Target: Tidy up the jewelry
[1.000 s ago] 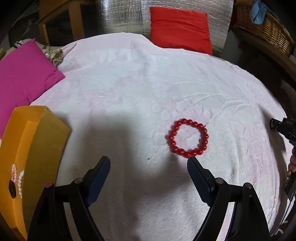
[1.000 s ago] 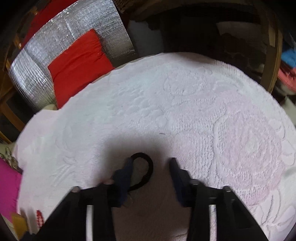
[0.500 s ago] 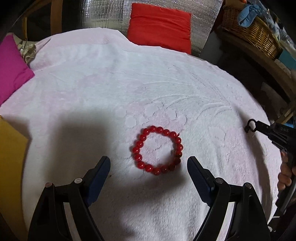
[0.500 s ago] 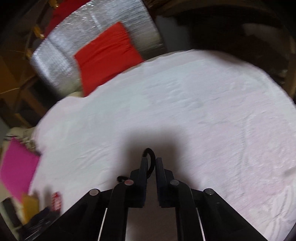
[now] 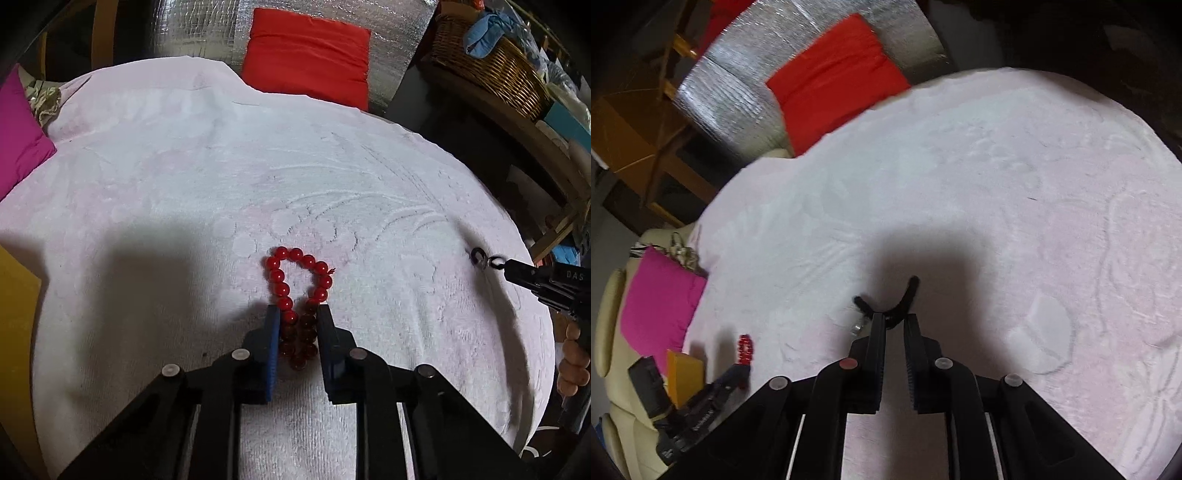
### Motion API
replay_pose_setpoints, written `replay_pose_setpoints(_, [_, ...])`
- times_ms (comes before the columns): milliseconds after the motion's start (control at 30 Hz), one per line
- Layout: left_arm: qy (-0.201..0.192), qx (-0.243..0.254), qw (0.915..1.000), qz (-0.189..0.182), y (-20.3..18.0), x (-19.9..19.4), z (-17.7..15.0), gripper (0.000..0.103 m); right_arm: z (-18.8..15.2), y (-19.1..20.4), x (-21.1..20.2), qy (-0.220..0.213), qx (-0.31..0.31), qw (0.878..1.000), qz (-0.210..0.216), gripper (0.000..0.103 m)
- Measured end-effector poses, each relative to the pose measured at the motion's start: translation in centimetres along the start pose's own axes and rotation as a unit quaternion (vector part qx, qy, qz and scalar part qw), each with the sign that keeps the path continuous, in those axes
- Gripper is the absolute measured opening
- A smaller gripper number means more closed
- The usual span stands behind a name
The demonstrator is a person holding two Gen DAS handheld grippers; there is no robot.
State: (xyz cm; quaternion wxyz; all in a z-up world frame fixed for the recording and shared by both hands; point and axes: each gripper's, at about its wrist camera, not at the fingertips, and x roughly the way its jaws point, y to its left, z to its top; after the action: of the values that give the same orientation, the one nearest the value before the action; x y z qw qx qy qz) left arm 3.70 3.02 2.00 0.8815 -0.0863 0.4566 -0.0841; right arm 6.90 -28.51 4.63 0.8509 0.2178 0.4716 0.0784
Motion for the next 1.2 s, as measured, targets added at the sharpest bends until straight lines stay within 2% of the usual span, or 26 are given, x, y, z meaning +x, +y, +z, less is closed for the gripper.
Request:
replay_pose_setpoints(133, [0.001,0.001,1.0000,-0.006,0.0,-0.1,0.0,0.020,0.8,-1.5,-0.1,-0.005,0.034,0.999,-0.008,0.030])
replay_pose_setpoints(367, [-0.001,0.016,0.9995,-0.026,-0.9,-0.7,0.0,0.013,1.2,-2.6,0.2,-0.012,0.061,0.998,-0.021,0.030])
replay_pose_setpoints(667, [0.006,0.021,0.9993,-0.029,-0.6,-0.8,-0.2,0.013,1.3,-1.9,2.6,-0.012,0.048,0.998,-0.047,0.030])
replay_pose_setpoints(733, [0.007,0.016,0.9995,-0.026,-0.3,-0.9,-0.1,0.013,1.2,-1.2,2.8,-0.014,0.029,0.998,-0.058,0.026])
replay_pose_setpoints(800, [0.009,0.009,0.9995,-0.027,0.1,-0.9,-0.1,0.013,1.0,-0.4,2.9,-0.017,0.009,0.998,-0.061,0.017])
replay_pose_setpoints(967, [0.015,-0.001,0.9992,-0.038,0.3,-0.9,-0.1,0.024,0.4,1.6,2.1,-0.021,-0.011,0.999,-0.034,0.014])
replay_pose_setpoints(1033, [0.010,-0.004,0.9990,-0.043,0.1,-1.2,-0.1,0.046,0.0,2.2,1.8,-0.019,-0.014,1.000,-0.018,0.014])
replay_pose_setpoints(1100, [0.001,-0.006,0.9992,-0.040,-0.1,-1.5,0.0,0.061,-0.4,2.9,1.6,-0.016,-0.018,1.000,-0.003,0.014])
replay_pose_setpoints(1200, [0.003,-0.011,0.9990,-0.043,-0.7,-1.1,0.0,0.064,-1.0,3.6,1.9,-0.003,-0.025,1.000,0.006,0.014])
